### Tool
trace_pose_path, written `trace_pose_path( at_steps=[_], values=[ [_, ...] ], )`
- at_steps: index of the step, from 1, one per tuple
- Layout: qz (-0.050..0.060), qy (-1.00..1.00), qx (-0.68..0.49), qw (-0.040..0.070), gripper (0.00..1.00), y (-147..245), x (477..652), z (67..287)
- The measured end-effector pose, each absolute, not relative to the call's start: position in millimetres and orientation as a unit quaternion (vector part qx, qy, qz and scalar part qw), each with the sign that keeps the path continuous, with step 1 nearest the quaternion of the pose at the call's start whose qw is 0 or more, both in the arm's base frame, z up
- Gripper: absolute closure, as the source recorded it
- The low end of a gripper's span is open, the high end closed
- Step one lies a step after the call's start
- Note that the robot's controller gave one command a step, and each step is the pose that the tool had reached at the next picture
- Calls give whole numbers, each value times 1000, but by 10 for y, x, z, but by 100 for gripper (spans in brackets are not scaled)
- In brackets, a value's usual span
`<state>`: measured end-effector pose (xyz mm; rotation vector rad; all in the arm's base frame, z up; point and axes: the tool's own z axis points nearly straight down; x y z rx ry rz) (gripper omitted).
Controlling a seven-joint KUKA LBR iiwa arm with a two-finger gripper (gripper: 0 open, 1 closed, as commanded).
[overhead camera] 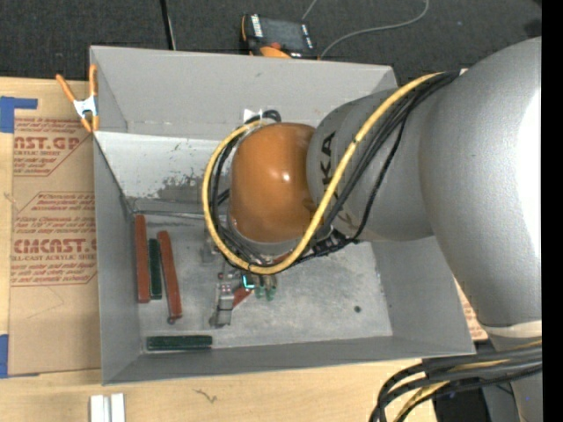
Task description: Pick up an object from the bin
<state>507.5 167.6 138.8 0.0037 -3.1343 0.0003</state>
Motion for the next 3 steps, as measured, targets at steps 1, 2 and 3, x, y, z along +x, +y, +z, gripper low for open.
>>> trace_pose_path(
  at_steps=[1, 2, 3],
  values=[
    [1, -998, 69, 2, 0, 647, 5334, 669],
    [-1, -997, 72, 0, 100, 695, 5342, 703],
    [0, -997, 77, -5, 100, 379, 5380, 2020]
  ],
)
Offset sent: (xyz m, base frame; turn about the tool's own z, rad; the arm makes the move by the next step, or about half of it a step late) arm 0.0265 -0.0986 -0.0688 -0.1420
